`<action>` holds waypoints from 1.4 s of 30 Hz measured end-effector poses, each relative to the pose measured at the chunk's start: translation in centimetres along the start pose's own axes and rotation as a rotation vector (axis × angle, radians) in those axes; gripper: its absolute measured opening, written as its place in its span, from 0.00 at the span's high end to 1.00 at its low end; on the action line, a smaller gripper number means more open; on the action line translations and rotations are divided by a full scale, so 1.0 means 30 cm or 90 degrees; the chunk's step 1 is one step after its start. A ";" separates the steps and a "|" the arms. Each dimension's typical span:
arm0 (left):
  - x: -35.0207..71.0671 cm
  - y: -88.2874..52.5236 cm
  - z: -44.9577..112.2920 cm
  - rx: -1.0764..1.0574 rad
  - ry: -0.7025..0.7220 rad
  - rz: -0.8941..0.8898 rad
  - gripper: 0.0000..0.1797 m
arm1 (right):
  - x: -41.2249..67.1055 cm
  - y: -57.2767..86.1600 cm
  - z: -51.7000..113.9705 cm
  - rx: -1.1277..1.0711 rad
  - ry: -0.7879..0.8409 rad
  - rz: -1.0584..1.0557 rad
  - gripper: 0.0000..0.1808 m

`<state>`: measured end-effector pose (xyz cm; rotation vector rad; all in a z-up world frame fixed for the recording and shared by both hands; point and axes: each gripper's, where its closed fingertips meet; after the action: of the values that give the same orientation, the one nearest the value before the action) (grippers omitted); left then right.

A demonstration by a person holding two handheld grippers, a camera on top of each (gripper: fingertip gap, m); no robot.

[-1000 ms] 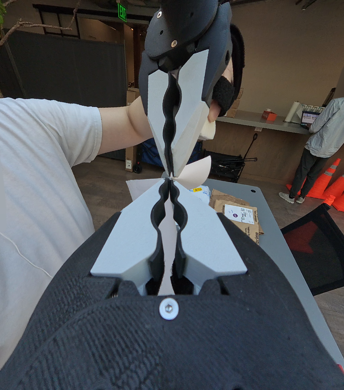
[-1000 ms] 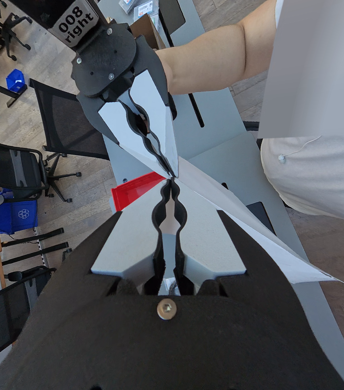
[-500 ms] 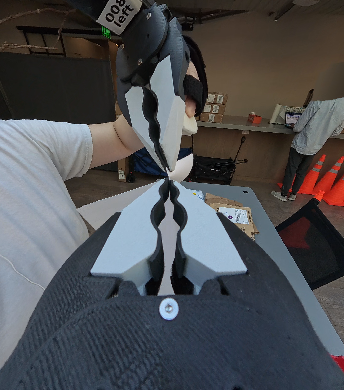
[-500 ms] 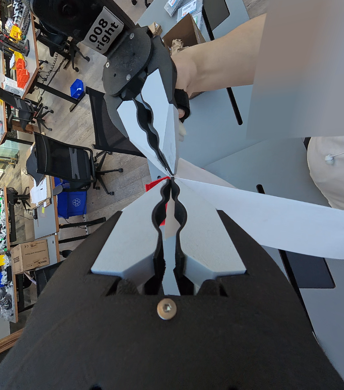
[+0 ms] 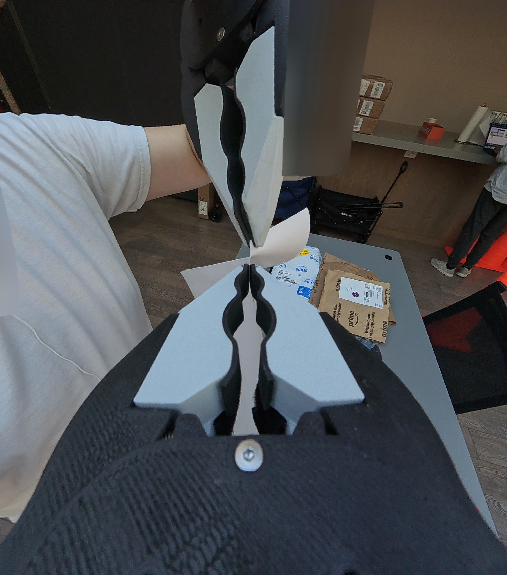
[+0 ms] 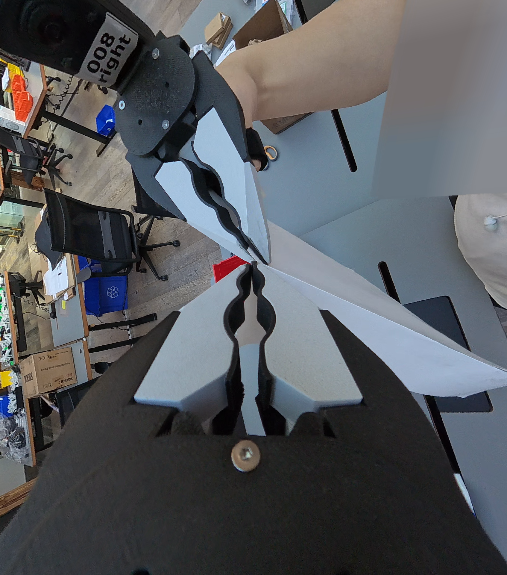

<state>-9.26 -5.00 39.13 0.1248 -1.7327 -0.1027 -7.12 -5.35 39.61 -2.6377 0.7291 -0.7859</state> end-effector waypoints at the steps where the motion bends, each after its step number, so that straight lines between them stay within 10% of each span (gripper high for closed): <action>1: 0.002 0.003 0.000 -0.006 0.004 -0.001 1.00 | -0.001 -0.003 -0.002 0.004 0.001 -0.003 1.00; 42: 0.095 0.044 -0.045 -0.135 0.097 0.079 1.00 | 0.001 -0.061 -0.113 0.095 0.049 -0.053 1.00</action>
<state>-8.44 -4.10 42.32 -0.1274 -1.5626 -0.1800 -8.36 -4.28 43.11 -2.5294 0.5588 -0.9313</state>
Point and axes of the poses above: each gripper's, where its closed fingertips meet, z out along the fingers, x out of its top, y = z × x across the jaws, and after that the axes turned 12 degrees about -x, right-handed
